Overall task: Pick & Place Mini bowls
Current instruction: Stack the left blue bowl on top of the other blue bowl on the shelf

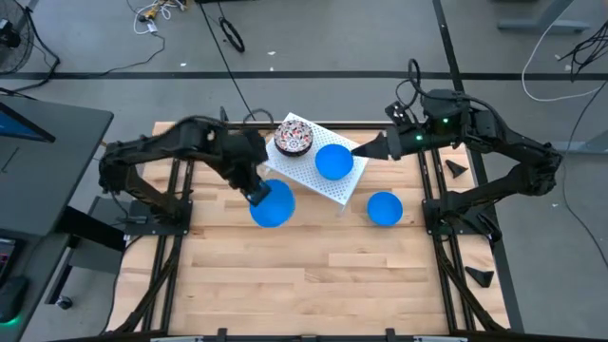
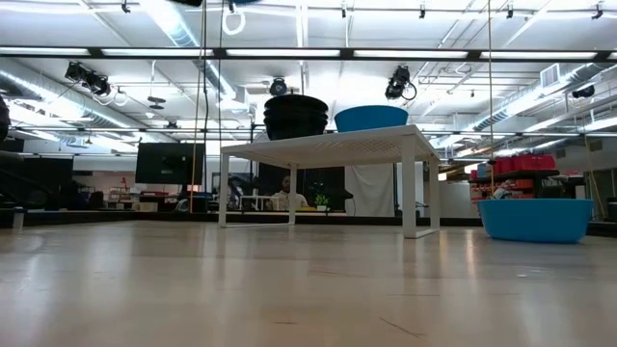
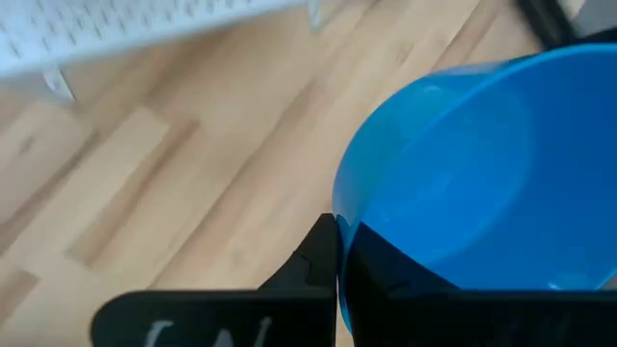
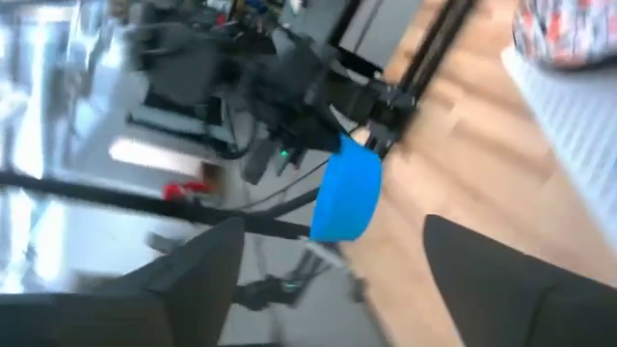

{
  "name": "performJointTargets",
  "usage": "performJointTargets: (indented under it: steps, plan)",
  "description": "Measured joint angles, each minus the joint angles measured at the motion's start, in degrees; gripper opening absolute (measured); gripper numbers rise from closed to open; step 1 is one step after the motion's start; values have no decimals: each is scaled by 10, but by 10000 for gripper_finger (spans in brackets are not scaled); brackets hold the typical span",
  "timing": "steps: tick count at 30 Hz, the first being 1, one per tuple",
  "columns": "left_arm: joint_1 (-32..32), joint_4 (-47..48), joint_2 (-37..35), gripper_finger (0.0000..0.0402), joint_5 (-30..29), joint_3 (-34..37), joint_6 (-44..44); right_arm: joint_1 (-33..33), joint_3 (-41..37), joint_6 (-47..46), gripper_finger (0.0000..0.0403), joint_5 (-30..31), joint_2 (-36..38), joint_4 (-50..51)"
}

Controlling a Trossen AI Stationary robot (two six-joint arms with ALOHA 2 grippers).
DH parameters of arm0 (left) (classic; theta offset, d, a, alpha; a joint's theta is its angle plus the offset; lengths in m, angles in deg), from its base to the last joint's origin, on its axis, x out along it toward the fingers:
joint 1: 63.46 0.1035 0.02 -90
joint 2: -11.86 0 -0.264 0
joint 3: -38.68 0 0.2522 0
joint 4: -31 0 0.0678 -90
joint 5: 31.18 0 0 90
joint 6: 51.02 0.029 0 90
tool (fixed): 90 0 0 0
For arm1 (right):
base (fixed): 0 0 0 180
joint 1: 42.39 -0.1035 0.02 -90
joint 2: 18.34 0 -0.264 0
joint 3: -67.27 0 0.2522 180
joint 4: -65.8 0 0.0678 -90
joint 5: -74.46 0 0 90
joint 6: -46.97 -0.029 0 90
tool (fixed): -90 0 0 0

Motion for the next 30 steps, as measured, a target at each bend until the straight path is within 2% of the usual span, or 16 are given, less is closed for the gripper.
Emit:
performJointTargets:
  steps: [5,11,15,20,30]
  plan:
    - [22,17,0,3,-14,-68,24,-4,0,-114,367,-24,-28,-36]
    - [44,31,0,3,-15,-99,32,-19,0,-149,380,-65,-76,-144]
    - [53,32,5,3,-6,-103,35,-19,0,-144,377,-112,-104,-182]
    - [64,55,28,3,27,-102,31,-19,0,-107,375,-138,-121,-181]
    - [68,100,86,3,55,-120,22,-14,0,-36,375,-99,-121,-102]
